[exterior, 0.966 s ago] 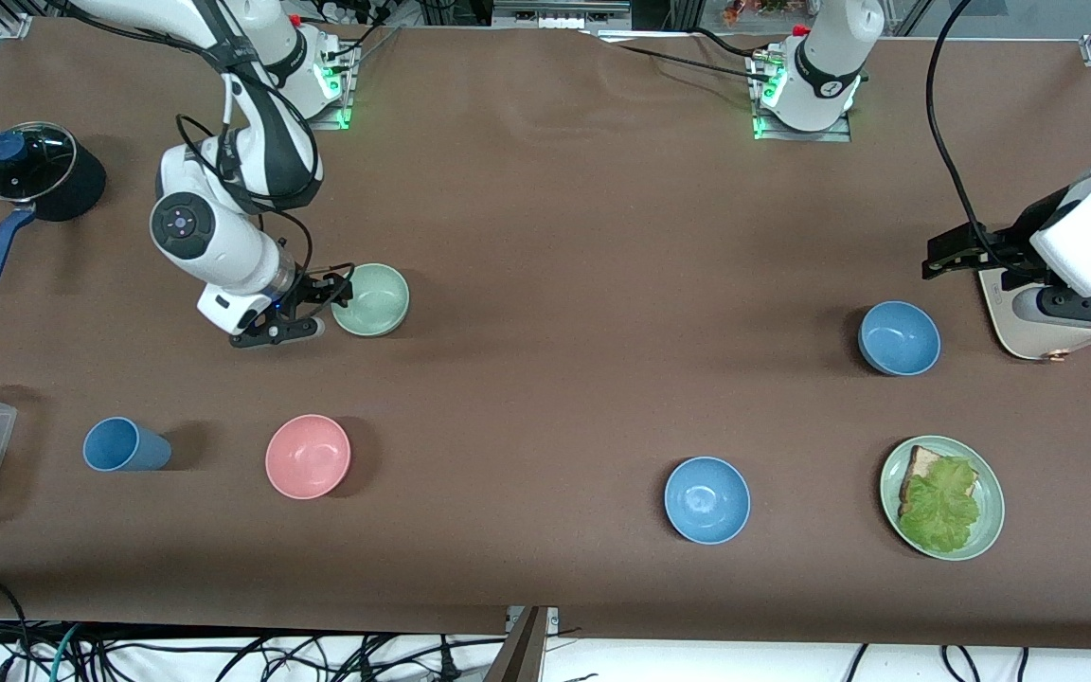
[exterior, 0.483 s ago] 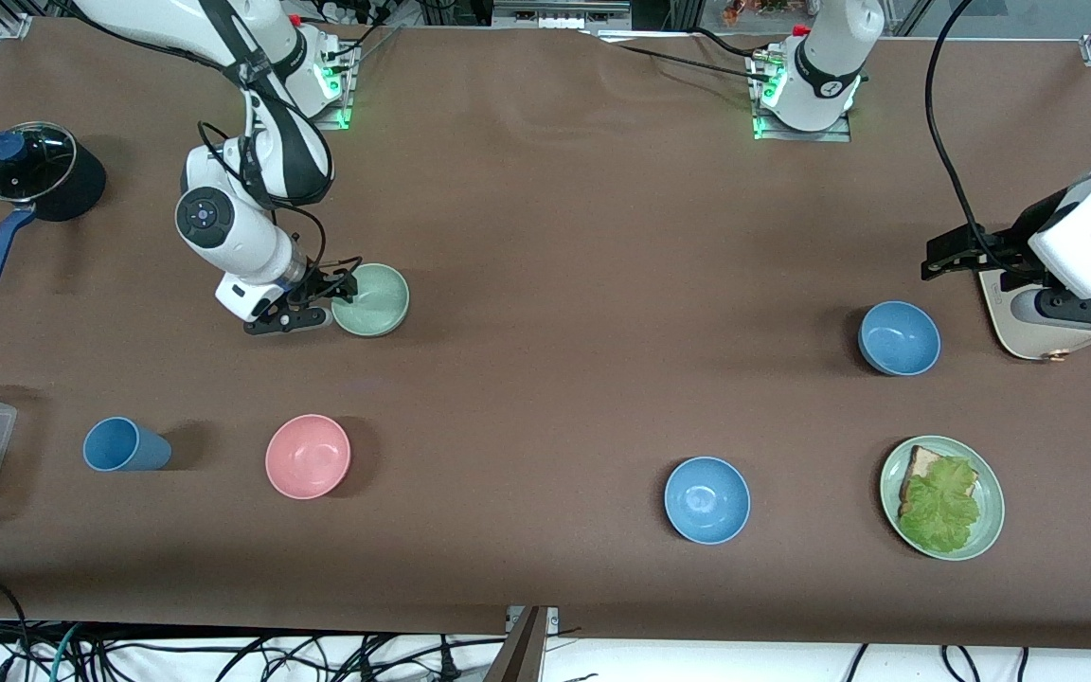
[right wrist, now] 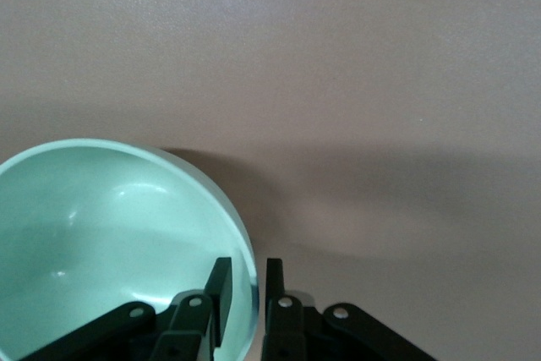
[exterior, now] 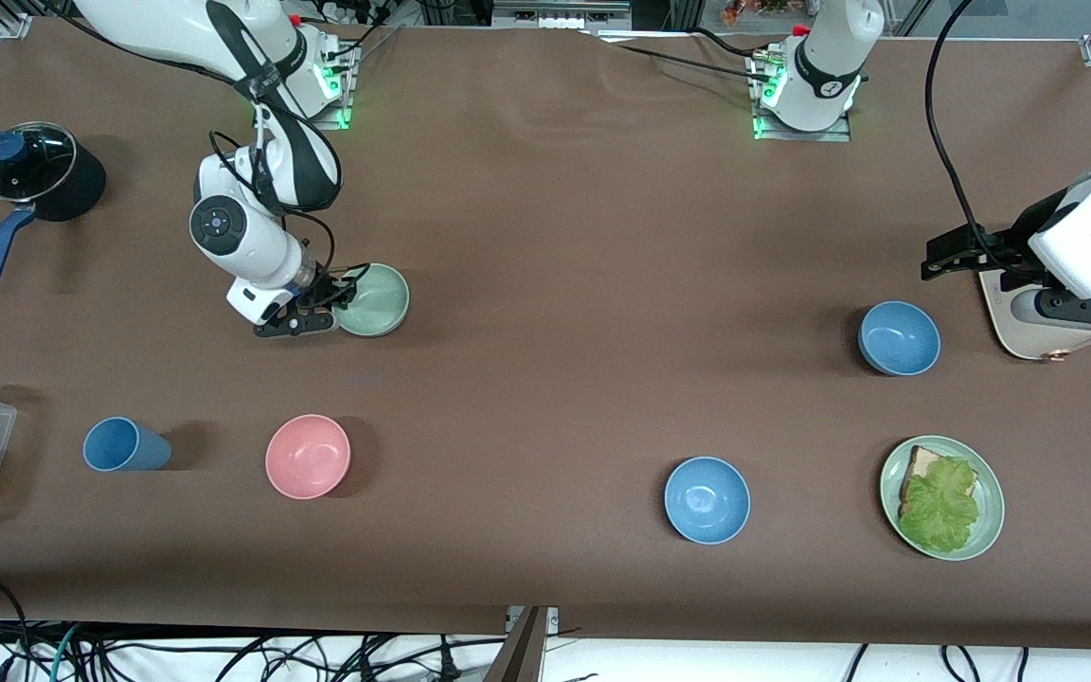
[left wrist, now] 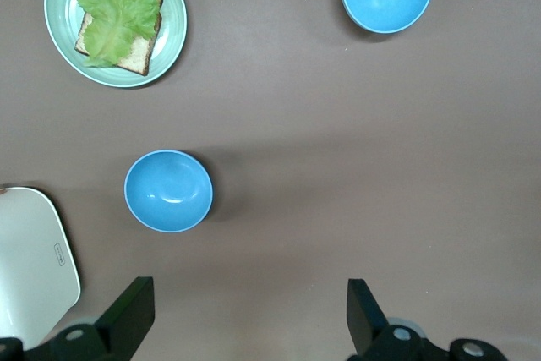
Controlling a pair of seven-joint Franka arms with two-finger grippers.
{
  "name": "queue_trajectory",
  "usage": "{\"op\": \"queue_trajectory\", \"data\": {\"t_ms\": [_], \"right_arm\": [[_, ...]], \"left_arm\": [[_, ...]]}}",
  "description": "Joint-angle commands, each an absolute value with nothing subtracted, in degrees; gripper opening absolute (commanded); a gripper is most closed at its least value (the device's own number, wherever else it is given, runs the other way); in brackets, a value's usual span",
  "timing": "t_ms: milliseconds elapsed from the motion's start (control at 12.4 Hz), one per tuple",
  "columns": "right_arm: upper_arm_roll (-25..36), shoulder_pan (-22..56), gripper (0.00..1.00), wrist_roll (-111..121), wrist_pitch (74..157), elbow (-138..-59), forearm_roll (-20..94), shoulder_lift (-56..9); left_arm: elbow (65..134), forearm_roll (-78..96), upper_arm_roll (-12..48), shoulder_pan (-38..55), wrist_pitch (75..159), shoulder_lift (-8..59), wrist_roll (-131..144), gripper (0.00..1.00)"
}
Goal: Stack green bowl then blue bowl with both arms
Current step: 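Grip the green bowl rim and slide it toward the table middle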
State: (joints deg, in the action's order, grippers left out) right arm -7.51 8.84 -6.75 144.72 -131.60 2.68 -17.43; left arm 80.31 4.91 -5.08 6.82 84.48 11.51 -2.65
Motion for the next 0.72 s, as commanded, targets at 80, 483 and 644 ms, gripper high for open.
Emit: {"op": "queue_trajectory", "data": {"t_ms": [80,483,644], "right_arm": [[-9.2,8.5,0.0,-8.9,142.1,-129.7,3.6,-16.3],[-17.2,9.9,0.0,-26.0,125.7,-107.3,4.0,-21.1],[-18.8,14.0,0.0,-36.1,126.0,-99.3,3.9,-27.3]], "left_arm": [[79.2,4.7,-5.4,7.2,84.4,11.9,-2.5,1.0],[79.1,4.7,-5.4,7.2,84.4,11.9,-2.5,1.0],[79.1,4.7,-5.4,7.2,84.4,11.9,-2.5,1.0]]}}
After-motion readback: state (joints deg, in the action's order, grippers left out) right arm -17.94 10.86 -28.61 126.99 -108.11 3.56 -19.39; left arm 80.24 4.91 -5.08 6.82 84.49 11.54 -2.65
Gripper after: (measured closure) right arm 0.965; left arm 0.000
